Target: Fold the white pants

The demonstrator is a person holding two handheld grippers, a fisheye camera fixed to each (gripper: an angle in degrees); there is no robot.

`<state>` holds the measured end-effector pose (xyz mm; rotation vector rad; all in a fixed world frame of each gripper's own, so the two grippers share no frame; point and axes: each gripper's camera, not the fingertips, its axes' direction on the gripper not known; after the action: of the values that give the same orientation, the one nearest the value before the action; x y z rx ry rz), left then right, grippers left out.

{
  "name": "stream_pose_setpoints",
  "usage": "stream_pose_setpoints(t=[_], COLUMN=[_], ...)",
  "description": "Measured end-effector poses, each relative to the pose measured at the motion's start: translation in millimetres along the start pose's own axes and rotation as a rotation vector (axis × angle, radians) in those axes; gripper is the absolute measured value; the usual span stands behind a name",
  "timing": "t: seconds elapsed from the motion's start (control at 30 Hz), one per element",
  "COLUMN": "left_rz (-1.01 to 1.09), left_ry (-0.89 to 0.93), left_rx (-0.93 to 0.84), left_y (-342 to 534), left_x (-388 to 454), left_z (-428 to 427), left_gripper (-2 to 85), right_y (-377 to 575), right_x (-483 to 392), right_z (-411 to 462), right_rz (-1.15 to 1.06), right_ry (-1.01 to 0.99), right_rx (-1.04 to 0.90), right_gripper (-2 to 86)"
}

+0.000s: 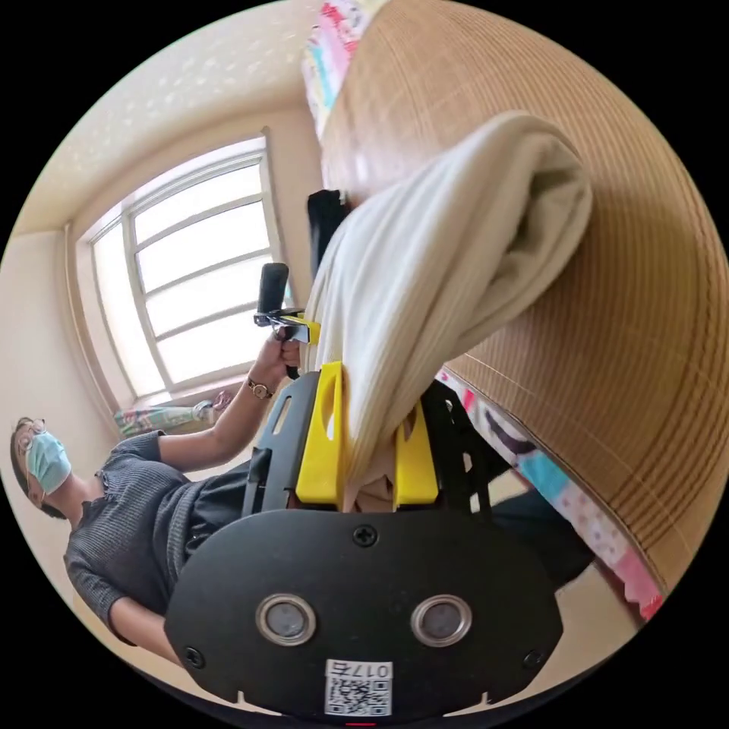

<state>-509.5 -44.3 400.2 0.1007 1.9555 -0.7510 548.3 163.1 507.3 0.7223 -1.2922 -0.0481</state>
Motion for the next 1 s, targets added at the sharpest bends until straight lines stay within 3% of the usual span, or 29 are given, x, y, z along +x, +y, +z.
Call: stream_pose_setpoints(t=[0.3,0.4,0.57,0.63,0.73,0.83,0.93,1.0], left_rz=[0.062,0.011,-0.379,-0.528,-0.582,-0.649,-0.793,-0.876], left_ry=[-0.216,-0.332,-0.605,-0.607,-0.356,-0.22,-0.049,0.034], left_rx=[0.346,0.483,0.79,0.876,0.942,0.955,0.798,0.632], left_y=[172,232,298,314,326,341,354,362], left_x=[23,29,-29,-69,-142,-206,-272,-299], left_z=[-246,-329,-411,-402,-348,-264,-149,-76], left_gripper=[11.5,12.8,14.2,13.8,12.7,8.9,6.6,6.4], right_y=[-132,-180,-227,-222,-192,-128,-7,130], right_x=[-207,-288,-305,-281,-205,-94,12,55], right_z=[137,193,251,247,208,119,-14,-114], right_rz=[-0.413,-0.491,-0.366,-0.36,-0.335,-0.106,0.318,0.669], right_ry=[-0.047,0.039,0.312,0.378,0.446,0.494,0.411,0.292], right_rx=[-0.099,-0.108,-0.17,-0.213,-0.329,-0.393,-0.23,0.061], right_gripper=[8.3,10.1,7.4,4.7,2.6,1.2,0.6,0.4])
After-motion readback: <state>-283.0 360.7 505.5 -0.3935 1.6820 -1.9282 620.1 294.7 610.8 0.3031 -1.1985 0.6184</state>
